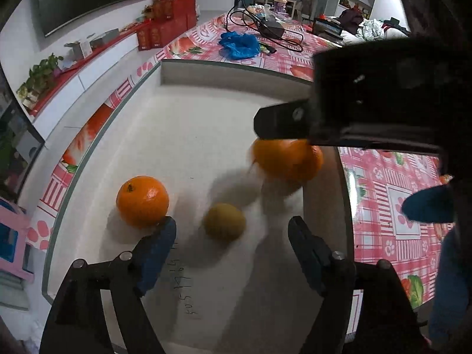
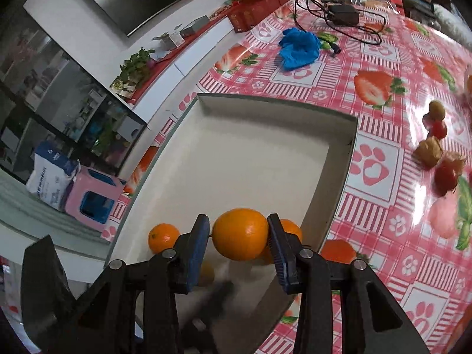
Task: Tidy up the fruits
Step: 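Lower the kiwi and orange into the tray with both grippers, then move both open grippers back over the loose fruits on the table, then grasp a brown kiwi with the left gripper, then carry the kiwi toward the tray with the left gripper while the right gripper grasps a red cherry tomato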
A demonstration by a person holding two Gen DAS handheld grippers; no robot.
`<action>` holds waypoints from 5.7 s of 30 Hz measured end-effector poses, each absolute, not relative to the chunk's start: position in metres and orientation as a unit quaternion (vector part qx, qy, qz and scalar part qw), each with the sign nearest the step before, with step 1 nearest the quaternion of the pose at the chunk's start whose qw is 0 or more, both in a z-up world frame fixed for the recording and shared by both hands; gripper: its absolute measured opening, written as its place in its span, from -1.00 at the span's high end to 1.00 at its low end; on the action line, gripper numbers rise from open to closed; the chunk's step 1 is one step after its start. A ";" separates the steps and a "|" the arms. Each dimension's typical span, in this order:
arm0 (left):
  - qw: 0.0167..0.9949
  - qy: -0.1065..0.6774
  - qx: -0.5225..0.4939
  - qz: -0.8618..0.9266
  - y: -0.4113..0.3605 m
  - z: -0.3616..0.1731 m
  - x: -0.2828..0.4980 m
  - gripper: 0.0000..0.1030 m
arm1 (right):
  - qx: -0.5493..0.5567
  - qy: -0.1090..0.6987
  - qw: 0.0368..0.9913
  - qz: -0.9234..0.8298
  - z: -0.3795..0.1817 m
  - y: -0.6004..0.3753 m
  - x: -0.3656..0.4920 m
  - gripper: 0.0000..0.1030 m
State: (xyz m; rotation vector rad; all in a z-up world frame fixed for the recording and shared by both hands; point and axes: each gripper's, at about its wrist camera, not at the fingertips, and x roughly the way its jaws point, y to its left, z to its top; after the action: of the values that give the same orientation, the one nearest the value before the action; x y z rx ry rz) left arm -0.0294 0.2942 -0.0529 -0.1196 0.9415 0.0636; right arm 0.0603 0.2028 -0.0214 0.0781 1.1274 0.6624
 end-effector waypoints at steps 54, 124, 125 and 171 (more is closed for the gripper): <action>0.902 0.426 0.063 -0.029 0.109 0.098 0.094 -0.59 | 0.034 0.448 0.890 -0.075 -0.063 -0.123 0.017 -1.00; 0.902 0.419 0.045 -0.097 0.095 -0.013 0.030 0.41 | 0.035 0.444 0.893 -0.071 -0.061 -0.121 0.015 -1.00; 0.901 0.422 0.049 -0.089 0.099 -0.017 0.026 0.41 | 0.035 0.444 0.893 -0.071 -0.061 -0.121 0.015 -1.00; 0.900 0.427 -0.088 -0.002 0.274 -0.022 -0.050 0.41 | -0.066 0.540 0.828 0.138 -0.042 0.042 0.080 0.51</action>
State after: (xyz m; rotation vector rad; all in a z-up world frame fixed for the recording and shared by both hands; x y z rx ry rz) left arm -0.0504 0.2739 -0.0225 -0.1821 0.8846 -0.0034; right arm 0.0800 0.0425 -0.0424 -0.1399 1.1462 0.2934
